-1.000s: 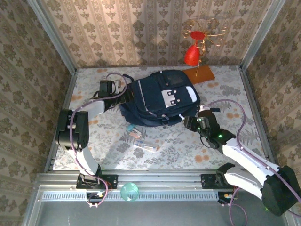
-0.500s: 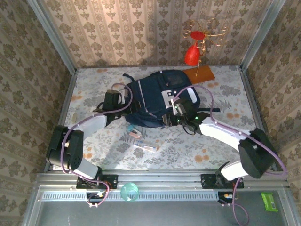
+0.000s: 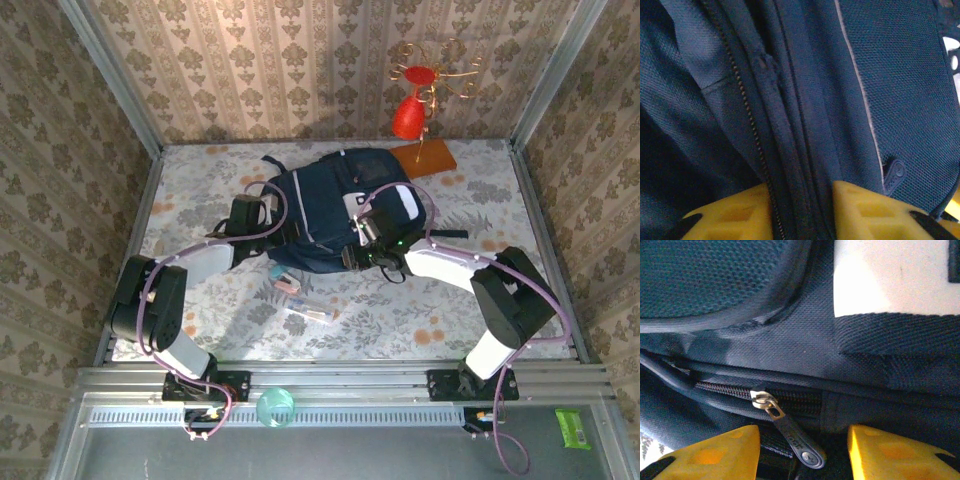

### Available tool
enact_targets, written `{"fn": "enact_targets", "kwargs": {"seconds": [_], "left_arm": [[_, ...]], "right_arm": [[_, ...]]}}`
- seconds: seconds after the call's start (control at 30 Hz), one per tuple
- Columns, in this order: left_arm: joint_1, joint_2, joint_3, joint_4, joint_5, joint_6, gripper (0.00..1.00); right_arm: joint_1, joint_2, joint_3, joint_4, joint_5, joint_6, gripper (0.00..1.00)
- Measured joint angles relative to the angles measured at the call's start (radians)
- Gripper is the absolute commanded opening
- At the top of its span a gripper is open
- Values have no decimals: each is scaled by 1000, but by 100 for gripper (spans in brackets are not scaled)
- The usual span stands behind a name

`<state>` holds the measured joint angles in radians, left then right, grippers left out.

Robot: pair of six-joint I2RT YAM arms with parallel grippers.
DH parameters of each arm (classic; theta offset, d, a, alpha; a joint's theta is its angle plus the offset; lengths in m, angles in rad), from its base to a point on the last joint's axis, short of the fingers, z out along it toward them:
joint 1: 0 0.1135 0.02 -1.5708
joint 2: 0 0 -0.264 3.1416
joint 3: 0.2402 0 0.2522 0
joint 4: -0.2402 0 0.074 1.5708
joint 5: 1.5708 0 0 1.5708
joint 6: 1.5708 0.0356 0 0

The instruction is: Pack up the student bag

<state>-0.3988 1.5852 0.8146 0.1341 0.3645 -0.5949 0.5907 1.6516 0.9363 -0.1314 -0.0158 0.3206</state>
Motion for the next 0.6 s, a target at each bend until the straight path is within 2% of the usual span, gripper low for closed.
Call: {"fn": "enact_targets", "kwargs": {"seconds": [0.13,0.27,0.6], "left_arm": [[0,0,0,5,2,4,15],[0,5,0,9,2,4,8],[0,17,2,11,2,5,2]], "right_arm": [[-7,5,8,0,-12,6,44],[-14,15,22,0,-23,24,35],[-22,30,26,-2,-26,33,16]]}}
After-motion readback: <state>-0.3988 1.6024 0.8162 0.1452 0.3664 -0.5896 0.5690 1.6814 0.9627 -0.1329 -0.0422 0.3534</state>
